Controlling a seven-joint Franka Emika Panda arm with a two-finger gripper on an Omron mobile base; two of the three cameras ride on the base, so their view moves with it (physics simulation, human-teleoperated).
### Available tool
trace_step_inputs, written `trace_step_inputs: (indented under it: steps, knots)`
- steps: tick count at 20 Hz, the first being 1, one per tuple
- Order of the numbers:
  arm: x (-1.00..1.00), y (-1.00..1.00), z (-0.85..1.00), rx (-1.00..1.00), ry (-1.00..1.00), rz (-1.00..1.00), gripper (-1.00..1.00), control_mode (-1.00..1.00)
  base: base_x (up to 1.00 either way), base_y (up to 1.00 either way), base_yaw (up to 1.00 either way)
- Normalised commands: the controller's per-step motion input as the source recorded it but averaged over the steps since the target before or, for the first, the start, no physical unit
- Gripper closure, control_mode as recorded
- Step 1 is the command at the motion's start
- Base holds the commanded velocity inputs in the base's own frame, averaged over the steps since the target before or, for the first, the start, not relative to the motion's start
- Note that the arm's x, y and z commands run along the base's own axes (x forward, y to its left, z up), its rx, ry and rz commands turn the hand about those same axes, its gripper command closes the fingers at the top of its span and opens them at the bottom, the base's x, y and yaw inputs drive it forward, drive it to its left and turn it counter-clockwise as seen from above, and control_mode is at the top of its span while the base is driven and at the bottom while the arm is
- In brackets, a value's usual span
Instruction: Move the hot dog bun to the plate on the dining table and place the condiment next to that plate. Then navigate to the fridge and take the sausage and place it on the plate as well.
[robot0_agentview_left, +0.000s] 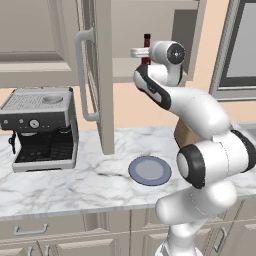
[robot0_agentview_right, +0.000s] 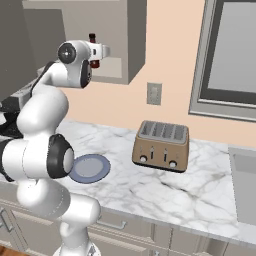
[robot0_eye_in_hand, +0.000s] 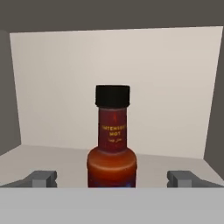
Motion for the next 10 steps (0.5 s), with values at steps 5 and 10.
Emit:
trace_step_inputs:
  steps: [5,10]
  knots:
    - [0.15,0.0,-0.04,0.0,0.0,0.0,-1.0,-1.0,0.0,0.0,0.0]
    - [0.13,0.0,-0.02,0.0,0.0,0.0,-1.0,-1.0,0.0,0.0,0.0]
